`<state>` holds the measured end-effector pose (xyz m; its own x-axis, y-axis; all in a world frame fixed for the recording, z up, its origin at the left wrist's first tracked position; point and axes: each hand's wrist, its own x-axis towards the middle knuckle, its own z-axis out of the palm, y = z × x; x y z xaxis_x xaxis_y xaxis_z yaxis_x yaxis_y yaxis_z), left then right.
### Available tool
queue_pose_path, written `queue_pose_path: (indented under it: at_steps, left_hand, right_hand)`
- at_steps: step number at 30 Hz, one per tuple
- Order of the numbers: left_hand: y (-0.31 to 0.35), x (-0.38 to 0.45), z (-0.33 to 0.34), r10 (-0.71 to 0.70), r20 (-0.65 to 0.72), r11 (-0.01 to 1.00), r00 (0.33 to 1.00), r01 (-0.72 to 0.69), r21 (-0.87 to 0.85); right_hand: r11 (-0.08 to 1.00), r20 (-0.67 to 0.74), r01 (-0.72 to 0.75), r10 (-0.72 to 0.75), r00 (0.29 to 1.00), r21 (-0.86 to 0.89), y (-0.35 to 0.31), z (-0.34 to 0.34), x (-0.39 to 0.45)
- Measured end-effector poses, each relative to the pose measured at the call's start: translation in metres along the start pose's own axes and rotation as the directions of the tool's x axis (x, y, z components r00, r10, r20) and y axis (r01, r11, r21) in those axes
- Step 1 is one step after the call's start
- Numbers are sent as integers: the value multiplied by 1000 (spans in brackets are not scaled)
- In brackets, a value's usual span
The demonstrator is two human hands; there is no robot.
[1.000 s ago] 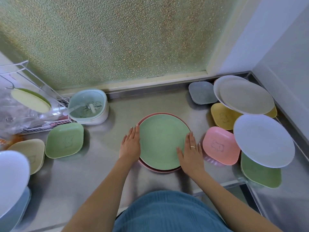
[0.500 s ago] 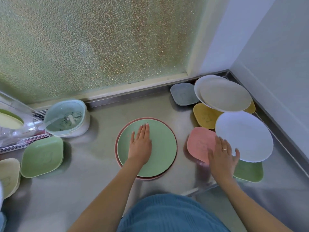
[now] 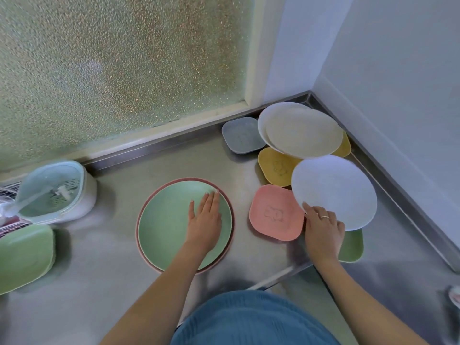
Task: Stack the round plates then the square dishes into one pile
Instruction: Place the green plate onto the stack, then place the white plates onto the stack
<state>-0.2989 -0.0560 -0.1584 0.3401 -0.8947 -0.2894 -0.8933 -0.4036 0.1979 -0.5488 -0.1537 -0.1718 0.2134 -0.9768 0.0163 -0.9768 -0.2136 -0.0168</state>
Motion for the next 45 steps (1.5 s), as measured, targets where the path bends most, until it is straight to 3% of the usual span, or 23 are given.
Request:
queue_pose_path:
  at_steps: [10, 22, 28, 32, 35, 37, 40, 43, 45]
  left_hand:
    - [0, 11, -10, -16, -30, 1000, 999, 16, -20]
    - [-3, 35, -25, -102, -85, 994, 991, 105, 41]
    - [-4, 35, -26, -109, -134, 994, 985, 112, 15]
    - [-8, 35, -36, -158, -252, 980, 955, 121, -158]
    - [-22, 29, -51, -380, -351, 852, 855, 176, -494]
    - [-39, 19, -59, -530, -388, 738, 754, 185, -649]
    - [-67, -3, -70, -695, -314, 569, 646, 229, -790]
    - [-94, -23, -64, -762, -183, 468, 621, 333, -818]
    - [-108, -37, -51, -757, -128, 474, 640, 404, -782]
  right_hand:
    - [971, -198, 107, -64, 978, 213, -10, -9, 39]
    - [986, -40, 54, -49, 998, 157, -29, -20, 155]
    - [950, -267, 89, -6, 964, 300, -39, -32, 149]
    - [884, -330, 277, -151, 932, 378, -69, -41, 107]
    - [793, -349, 488, -369, 861, 365, -90, -40, 64]
    - [689, -391, 639, -514, 763, 341, -103, -37, 34]
    - [521, -458, 800, -657, 599, 298, -123, -29, -2]
    - [359, -474, 891, -755, 452, 278, -131, -14, -24]
    - [294, -441, 919, -810, 386, 263, -130, -8, -31]
